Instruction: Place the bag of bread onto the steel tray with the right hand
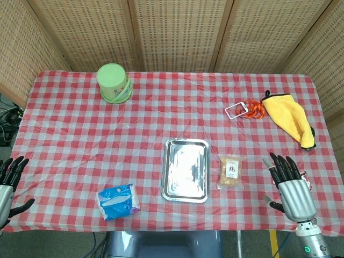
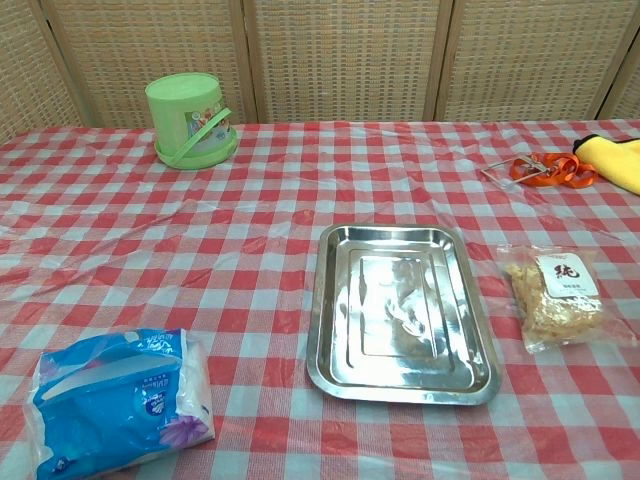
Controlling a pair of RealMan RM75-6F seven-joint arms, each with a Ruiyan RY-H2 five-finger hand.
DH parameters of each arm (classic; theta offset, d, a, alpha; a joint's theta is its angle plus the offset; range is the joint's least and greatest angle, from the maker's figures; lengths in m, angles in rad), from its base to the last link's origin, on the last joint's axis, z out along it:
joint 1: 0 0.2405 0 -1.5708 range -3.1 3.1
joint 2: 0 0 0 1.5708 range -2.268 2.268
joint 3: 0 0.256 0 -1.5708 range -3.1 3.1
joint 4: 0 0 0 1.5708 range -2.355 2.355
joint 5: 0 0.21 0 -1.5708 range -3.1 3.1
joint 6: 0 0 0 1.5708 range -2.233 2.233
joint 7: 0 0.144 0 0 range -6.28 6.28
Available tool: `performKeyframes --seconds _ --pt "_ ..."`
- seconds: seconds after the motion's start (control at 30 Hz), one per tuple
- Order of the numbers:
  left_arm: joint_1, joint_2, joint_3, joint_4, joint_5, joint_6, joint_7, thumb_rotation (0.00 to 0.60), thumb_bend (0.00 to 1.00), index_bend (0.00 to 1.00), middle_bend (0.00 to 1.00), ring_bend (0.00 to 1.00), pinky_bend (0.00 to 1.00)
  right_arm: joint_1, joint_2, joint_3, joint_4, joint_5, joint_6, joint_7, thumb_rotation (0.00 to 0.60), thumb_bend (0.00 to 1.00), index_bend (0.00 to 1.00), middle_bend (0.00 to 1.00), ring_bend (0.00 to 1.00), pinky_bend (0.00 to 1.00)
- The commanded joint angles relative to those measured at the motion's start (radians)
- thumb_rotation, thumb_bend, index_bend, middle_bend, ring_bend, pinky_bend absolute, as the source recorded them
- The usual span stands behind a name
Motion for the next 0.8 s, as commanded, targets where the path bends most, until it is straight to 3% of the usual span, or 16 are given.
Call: performKeyframes --seconds 0.03,0.8 --pt "0.0 0.001 0.0 0.0 0.0 0.0 -0.002 0.6 0.07 0.0 0.0 0.0 0.0 0.0 0.0 -0.001 -0.001 0.001 -0.001 0.0 0.6 0.12 0.06 0.0 0.0 0.0" --pt "0.002 0.005 0.003 -0.008 0.009 0.002 0.002 0.6 0.07 0.0 0.0 0.0 0.0 -0.003 0.013 -0.006 -0.01 -0.007 -0.003 0.007 0.6 0.11 0.06 0.0 0.0 0.0"
